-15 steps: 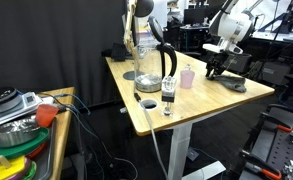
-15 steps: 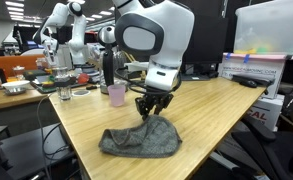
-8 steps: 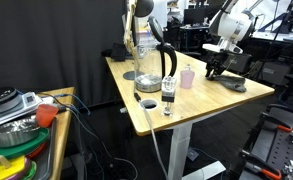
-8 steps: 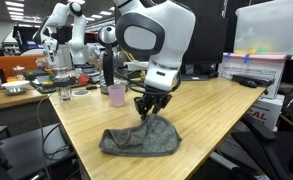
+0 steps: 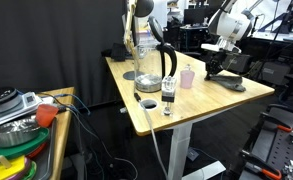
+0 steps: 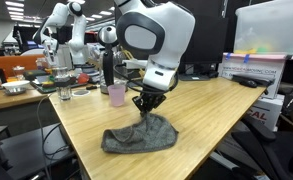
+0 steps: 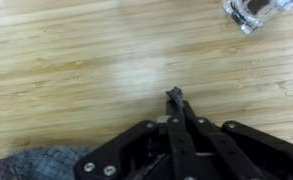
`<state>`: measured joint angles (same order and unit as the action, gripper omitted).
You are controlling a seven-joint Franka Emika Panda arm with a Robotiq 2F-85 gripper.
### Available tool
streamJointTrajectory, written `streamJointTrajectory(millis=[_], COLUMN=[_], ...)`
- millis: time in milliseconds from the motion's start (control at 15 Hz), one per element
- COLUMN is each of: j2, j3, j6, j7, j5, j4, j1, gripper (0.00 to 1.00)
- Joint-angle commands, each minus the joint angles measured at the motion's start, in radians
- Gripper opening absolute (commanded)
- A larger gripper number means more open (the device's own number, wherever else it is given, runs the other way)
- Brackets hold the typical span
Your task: Fold the towel
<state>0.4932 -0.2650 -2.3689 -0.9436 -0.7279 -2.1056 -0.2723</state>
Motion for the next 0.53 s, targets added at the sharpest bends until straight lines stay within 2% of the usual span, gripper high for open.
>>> streamJointTrajectory(millis=[0,467], j2=[-0.008,-0.071], j3=[0.027,0.007], j6=[0.08,0.235], j7=[0.047,0.116], j5=[-0.055,-0.173], j4=[0.02,0.024], j1=[-0.038,-0.061], gripper=[0.01,0.01])
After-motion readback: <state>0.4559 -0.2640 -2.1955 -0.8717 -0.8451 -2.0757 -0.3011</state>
